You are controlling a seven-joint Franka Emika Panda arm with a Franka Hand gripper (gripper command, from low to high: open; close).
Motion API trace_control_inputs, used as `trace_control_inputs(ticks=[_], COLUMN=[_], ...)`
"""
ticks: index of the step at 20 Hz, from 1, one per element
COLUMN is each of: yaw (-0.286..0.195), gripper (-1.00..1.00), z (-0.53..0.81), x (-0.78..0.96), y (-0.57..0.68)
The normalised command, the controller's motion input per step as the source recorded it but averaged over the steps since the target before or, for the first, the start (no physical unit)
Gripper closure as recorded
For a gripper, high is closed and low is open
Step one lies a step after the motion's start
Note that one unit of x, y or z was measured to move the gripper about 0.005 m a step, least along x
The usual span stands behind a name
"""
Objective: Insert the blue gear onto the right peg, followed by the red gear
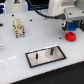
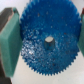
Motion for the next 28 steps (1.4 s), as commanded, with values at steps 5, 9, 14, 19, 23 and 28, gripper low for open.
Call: trace_control_inputs(ticks=[5,9,14,19,23,28], yaw=[0.000,0.000,0.000,0.000,0.000,0.000], gripper=[1.00,1.00,1.00,1.00,1.00,1.00], z=[0.50,0.43,0.39,0.34,0.28,0.18], x=[0.53,0.56,0.64,0.73,0.78,0.77], y=[-0.37,-0.41,-0.40,-0.33,-0.30,-0.33])
